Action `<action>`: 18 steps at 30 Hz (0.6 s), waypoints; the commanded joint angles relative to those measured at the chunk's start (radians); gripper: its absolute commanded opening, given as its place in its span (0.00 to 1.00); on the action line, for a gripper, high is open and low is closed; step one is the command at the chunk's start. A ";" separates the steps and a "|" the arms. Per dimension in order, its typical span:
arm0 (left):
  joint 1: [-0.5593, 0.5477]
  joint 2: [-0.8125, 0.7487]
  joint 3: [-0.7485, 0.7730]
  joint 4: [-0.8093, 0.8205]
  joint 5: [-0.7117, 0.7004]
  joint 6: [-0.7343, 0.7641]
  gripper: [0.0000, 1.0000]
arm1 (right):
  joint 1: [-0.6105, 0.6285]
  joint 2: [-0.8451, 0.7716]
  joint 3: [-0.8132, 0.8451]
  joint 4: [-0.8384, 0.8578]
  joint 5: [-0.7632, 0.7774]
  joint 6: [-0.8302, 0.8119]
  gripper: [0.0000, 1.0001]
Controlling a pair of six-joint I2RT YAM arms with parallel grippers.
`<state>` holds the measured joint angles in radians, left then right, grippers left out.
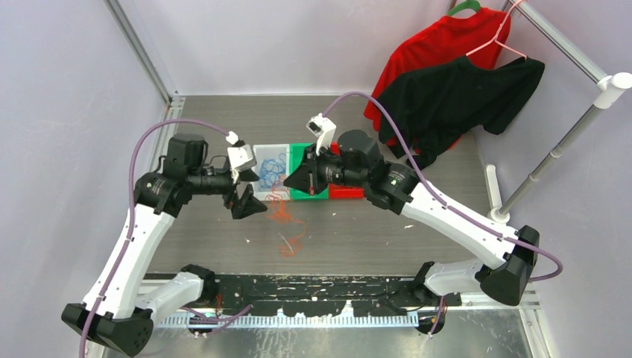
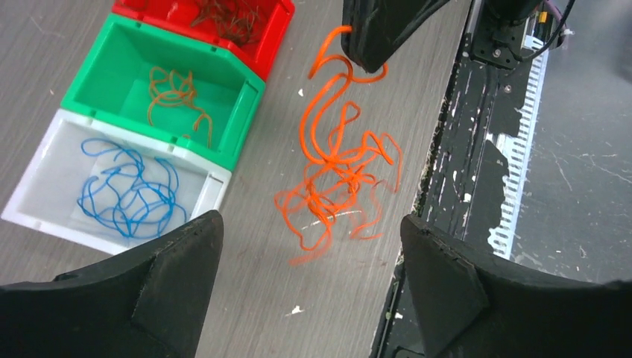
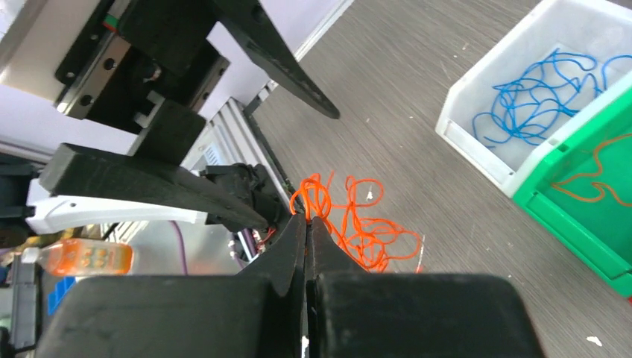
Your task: Untangle the cables
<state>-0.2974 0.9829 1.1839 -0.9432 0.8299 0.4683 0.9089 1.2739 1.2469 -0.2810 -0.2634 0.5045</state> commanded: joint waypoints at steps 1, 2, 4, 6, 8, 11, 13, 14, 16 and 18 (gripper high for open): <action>-0.029 -0.012 0.012 0.135 0.002 -0.019 0.85 | 0.000 0.006 0.065 0.031 -0.085 0.005 0.01; -0.030 -0.005 0.017 0.150 0.000 -0.027 0.82 | 0.001 0.010 0.070 0.030 -0.087 0.006 0.01; -0.036 0.007 0.022 0.179 -0.007 -0.051 0.77 | 0.001 0.016 0.081 0.031 -0.094 0.008 0.01; -0.043 0.012 0.023 0.211 -0.011 -0.082 0.68 | 0.000 0.021 0.087 0.036 -0.095 0.012 0.01; -0.050 0.015 0.022 0.221 0.001 -0.103 0.63 | 0.001 0.022 0.086 0.045 -0.088 0.016 0.01; -0.057 0.007 0.014 0.208 0.045 -0.139 0.64 | 0.000 0.023 0.084 0.042 -0.060 0.018 0.01; -0.062 -0.008 0.002 0.185 0.099 -0.149 0.68 | 0.001 0.027 0.084 0.029 -0.031 0.012 0.01; -0.066 -0.017 -0.011 0.185 0.110 -0.168 0.69 | 0.000 0.029 0.085 0.023 -0.018 0.009 0.01; -0.084 -0.036 -0.045 0.215 0.095 -0.211 0.70 | 0.001 0.036 0.086 0.019 -0.006 0.010 0.01; -0.102 -0.052 -0.083 0.269 0.038 -0.260 0.68 | 0.000 0.042 0.085 0.021 -0.010 0.019 0.01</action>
<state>-0.3691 0.9768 1.1522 -0.7742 0.8753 0.3122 0.9089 1.3048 1.2865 -0.2852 -0.2970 0.5110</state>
